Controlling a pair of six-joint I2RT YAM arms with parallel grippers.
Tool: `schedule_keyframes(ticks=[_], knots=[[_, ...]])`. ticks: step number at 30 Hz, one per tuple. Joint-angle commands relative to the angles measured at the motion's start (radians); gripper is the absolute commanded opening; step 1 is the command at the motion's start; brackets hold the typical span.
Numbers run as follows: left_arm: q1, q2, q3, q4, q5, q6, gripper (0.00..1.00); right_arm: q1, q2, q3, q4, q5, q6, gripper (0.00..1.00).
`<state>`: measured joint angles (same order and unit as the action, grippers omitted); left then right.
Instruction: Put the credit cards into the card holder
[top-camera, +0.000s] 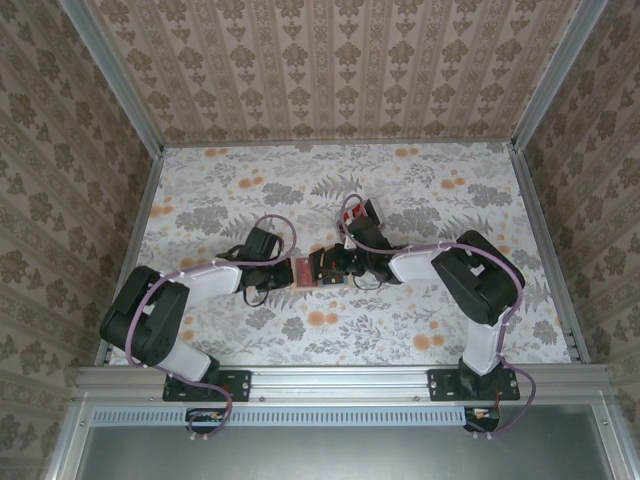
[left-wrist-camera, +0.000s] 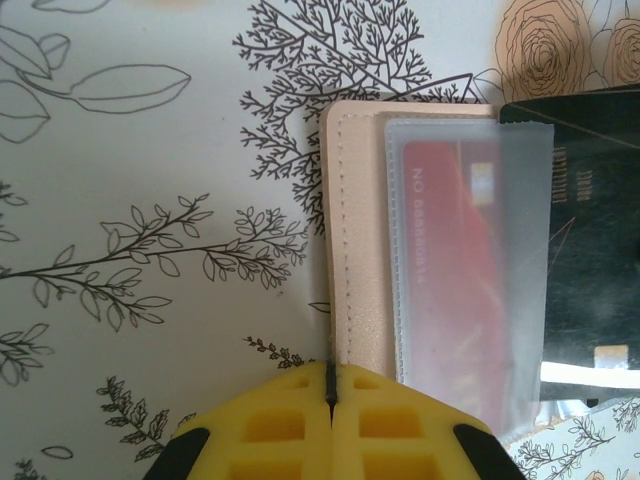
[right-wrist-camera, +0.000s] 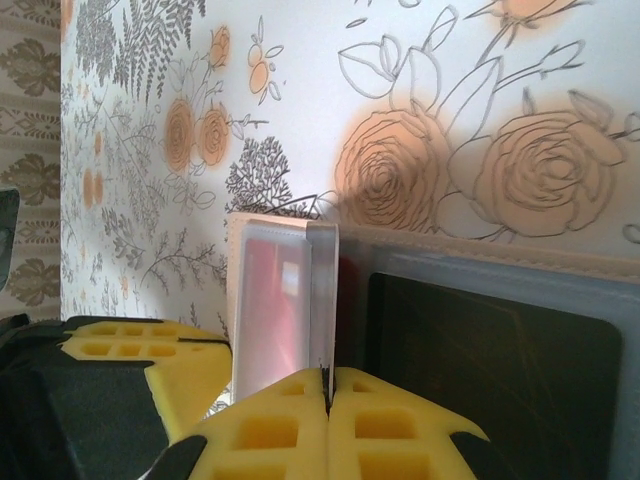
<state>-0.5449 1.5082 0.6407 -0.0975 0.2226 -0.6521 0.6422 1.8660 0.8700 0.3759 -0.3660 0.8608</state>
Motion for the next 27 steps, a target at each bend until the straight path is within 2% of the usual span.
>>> schedule_keyframes(ticks=[1, 5, 9, 13, 16, 21, 27], knots=[[-0.015, 0.003, -0.005, -0.032, -0.011, -0.013, 0.03, 0.036, 0.036, -0.009, -0.037, 0.053, 0.003, 0.07], [-0.016, 0.014, 0.003, -0.035, -0.012, -0.009, 0.03, 0.067, 0.035, 0.000, -0.084, 0.091, -0.025, 0.08], [-0.020, 0.010, 0.003, -0.030, -0.014, -0.011, 0.02, 0.085, 0.015, 0.018, -0.157, 0.126, -0.058, 0.14], [-0.021, 0.014, 0.007, -0.038, -0.016, -0.009, 0.02, 0.085, -0.029, 0.024, -0.239, 0.183, -0.100, 0.33], [-0.021, 0.015, -0.002, -0.026, -0.020, -0.014, 0.02, 0.086, -0.076, 0.044, -0.316, 0.225, -0.144, 0.42], [-0.023, 0.023, 0.001, -0.029, -0.018, -0.014, 0.02, 0.084, -0.143, 0.084, -0.440, 0.302, -0.221, 0.46], [-0.024, 0.022, -0.006, -0.018, -0.018, -0.019, 0.02, 0.085, -0.159, 0.132, -0.544, 0.350, -0.288, 0.44]])
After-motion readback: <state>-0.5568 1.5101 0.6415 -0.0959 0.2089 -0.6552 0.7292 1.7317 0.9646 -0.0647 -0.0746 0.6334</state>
